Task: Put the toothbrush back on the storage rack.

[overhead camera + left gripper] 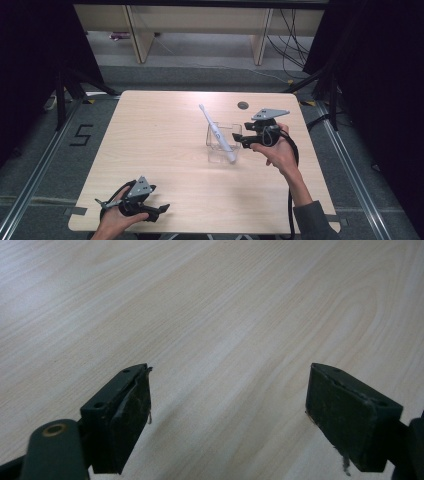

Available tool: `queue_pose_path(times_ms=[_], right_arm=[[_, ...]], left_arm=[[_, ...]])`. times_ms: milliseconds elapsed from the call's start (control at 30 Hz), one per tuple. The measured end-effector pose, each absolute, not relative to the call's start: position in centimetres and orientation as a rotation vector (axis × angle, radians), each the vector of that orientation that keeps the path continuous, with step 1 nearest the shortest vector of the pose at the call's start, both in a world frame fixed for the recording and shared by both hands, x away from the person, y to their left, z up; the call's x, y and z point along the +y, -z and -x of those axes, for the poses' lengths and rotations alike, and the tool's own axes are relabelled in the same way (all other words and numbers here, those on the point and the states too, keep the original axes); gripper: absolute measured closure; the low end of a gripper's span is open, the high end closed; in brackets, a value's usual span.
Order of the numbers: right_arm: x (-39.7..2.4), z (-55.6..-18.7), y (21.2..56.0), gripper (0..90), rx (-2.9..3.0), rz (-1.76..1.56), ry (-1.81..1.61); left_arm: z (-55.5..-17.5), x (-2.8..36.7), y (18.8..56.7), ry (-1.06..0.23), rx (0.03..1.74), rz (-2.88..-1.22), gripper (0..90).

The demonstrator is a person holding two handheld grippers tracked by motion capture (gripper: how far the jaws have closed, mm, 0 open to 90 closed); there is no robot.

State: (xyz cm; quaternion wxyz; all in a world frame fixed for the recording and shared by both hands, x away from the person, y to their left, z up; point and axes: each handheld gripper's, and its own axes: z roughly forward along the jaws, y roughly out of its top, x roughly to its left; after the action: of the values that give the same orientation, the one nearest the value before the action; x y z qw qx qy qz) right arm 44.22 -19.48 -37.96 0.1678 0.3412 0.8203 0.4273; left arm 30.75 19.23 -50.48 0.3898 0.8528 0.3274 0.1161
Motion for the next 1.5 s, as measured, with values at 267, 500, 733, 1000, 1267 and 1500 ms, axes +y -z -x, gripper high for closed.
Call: queue_pose_path(times_ms=[267,500,733,1000,1267,1500], right_arm=[[-20.1,-43.8,38.1,33.3,2.318,-0.969,-1.206],[-20.6,-42.8,38.4,26.9,2.341,-0.993,-1.200],[-21.3,-42.3,38.4,25.7,2.313,-0.973,-1.219],[-21.5,-41.7,38.6,24.9,2.301,-0.998,-1.209],[-21.9,-41.1,38.9,23.7,2.309,-0.985,-1.195],[-22.4,-40.7,39.2,23.2,2.308,-0.980,-1.178]], left_arm=[[-30.7,19.2,50.5,-0.289,0.845,-2.160,17.8],[-30.7,19.3,50.4,-0.304,0.836,-2.173,17.8],[-30.8,19.4,50.4,-0.304,0.821,-2.176,17.8],[-30.7,19.4,50.3,-0.304,0.818,-2.178,17.8],[-30.7,19.4,50.3,-0.306,0.818,-2.178,17.8],[-30.8,19.4,50.4,-0.313,0.817,-2.180,17.8]])
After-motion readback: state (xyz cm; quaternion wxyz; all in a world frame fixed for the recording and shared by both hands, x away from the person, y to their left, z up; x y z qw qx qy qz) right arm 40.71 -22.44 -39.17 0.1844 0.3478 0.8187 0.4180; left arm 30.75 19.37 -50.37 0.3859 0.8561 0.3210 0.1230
